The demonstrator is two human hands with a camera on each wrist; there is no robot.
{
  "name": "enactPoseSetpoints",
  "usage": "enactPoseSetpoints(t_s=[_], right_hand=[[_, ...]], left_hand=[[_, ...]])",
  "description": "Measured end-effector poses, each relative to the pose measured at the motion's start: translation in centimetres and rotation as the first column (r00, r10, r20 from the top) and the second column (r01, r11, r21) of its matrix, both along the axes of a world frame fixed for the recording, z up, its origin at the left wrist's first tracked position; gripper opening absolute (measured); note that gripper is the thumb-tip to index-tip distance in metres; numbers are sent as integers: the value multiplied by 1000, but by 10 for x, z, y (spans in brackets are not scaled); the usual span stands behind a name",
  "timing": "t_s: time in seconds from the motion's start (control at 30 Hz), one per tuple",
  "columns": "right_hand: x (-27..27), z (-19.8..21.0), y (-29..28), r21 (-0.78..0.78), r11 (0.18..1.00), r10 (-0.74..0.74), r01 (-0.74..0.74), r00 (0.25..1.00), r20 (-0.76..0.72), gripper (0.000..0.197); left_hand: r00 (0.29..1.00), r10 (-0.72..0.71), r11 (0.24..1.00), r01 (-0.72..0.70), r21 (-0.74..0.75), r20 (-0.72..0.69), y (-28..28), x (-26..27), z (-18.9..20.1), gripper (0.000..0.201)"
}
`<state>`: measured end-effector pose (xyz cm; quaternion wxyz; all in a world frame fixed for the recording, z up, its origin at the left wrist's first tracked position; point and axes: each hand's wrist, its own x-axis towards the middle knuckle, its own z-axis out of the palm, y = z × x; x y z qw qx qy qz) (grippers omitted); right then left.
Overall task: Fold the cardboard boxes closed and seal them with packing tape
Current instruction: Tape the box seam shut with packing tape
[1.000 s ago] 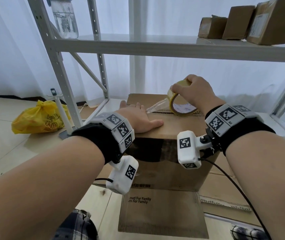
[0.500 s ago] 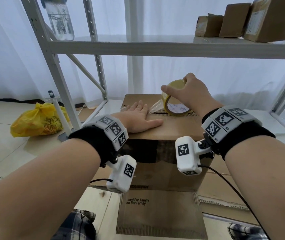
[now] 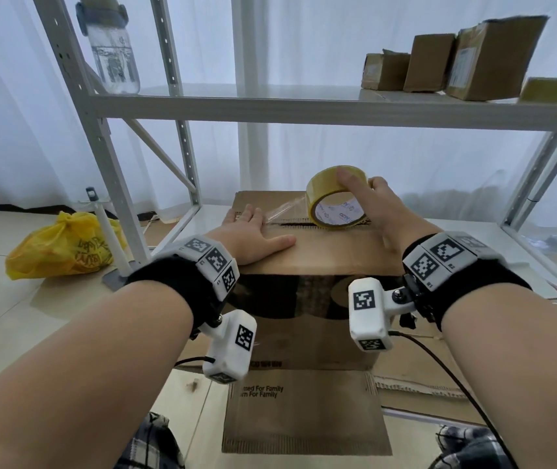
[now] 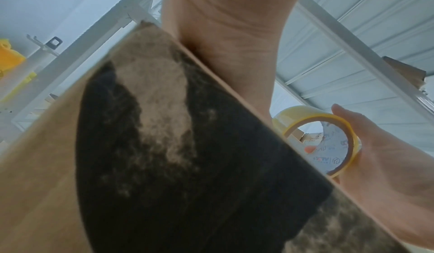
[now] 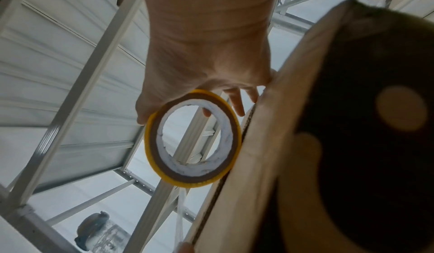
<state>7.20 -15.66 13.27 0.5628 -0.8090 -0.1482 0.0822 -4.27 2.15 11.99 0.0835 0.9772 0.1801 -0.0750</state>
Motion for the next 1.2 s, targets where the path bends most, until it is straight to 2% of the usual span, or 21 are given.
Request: enactPoseSetpoints(t_s=[0.1, 0.17, 0.23, 0.3, 0.37, 0.47, 0.57, 0.7, 0.77, 0.83, 0.93, 1.07, 1.2], right_hand=[[-5, 7, 9, -35, 999, -11, 11, 1000, -13, 84], [-8, 8, 18, -69, 997, -30, 27, 999, -35, 91], [-11, 9, 26, -103, 992, -76, 77, 997, 10, 89], [-10, 10, 30, -177, 975, -94, 134, 972, 216, 66], [-11, 14, 33, -226, 964, -30, 143, 897, 440, 37], [-14, 22, 44, -360, 927, 125, 105, 819, 560, 28], [-15, 30, 54, -502, 851, 176, 152, 819, 546, 31], [-13, 35, 56, -572, 802, 174, 173, 848, 500, 47], [-14, 43, 56, -515, 847, 152, 129, 871, 467, 39], [-13, 55, 54, -508, 854, 165, 111, 868, 468, 34], [-12, 68, 45, -618, 773, 220, 143, 853, 472, 34], [-10, 53, 39, -722, 671, 226, 169, 881, 416, 34], [-5, 45, 37, -696, 699, 189, 163, 897, 400, 30]], left_hand=[[1000, -4, 1000, 4, 5, 2, 16, 0, 0, 91], [999, 6, 999, -4, 39, -48, 28, 3, 0, 92], [996, -11, 996, 18, 83, -87, 31, 5, 0, 89], [996, -46, 995, 52, 80, -73, 27, 4, -3, 85], [996, -71, 995, 74, 63, -44, 25, 2, -5, 80], [995, -82, 996, 84, 33, -47, 28, -2, -6, 78], [996, -65, 997, 67, 47, -53, 27, 1, -8, 83], [999, -28, 999, 29, 19, -24, 24, 6, -10, 86], [1000, -23, 1000, 23, 4, -3, 25, 4, -10, 88], [1000, -12, 1000, 12, -11, 12, 23, 2, -9, 90], [1000, 4, 999, -4, -31, 12, 20, 0, -7, 91], [1000, -5, 1000, 5, -6, -3, 20, 1, -10, 91], [999, 0, 1000, 0, -3, -43, 19, 3, -8, 90]])
